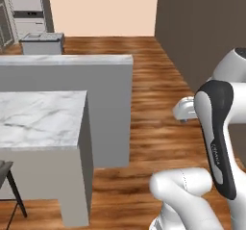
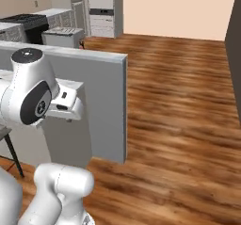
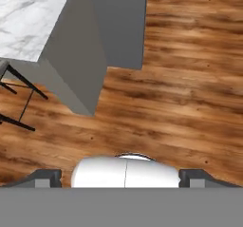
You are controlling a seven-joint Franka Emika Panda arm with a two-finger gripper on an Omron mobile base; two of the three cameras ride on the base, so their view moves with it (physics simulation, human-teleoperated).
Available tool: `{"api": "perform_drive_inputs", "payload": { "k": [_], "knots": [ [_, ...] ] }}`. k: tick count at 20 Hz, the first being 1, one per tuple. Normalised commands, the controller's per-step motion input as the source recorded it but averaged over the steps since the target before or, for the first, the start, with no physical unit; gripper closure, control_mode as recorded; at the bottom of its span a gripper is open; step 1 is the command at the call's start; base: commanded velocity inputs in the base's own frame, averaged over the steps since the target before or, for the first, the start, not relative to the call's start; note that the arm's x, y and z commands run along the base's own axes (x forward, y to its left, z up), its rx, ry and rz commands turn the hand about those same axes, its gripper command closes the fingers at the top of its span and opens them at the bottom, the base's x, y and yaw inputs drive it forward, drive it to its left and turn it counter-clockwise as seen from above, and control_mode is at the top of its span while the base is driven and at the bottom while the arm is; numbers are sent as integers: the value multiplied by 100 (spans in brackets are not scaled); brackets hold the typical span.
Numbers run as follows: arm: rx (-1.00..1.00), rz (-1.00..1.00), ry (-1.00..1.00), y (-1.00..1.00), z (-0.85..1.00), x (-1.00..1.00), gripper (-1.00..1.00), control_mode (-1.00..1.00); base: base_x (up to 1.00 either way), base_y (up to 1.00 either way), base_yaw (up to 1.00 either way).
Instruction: There is a tray on the dining counter. Grab the cup, mug, and pitcher and place them on the tray. The pitcher may be placed next to the tray if it cannot fit the tray.
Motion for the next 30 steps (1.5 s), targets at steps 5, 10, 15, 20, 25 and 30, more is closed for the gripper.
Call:
{"api": "perform_drive_inputs", "payload": {
  "k": [5,10,15,20,25,30],
  "knots": [
    [0,0,0,0,0,0,-100,100,99,-100,22],
    [0,0,0,0,0,0,-100,100,100,-100,20],
    [0,0,0,0,0,0,-100,100,100,-100,23],
    [0,0,0,0,0,0,-100,100,100,-100,29],
    [0,0,0,0,0,0,-100,100,97,-100,39],
    [0,0,0,0,0,0,-100,100,86,-100,46]
  ]
}}
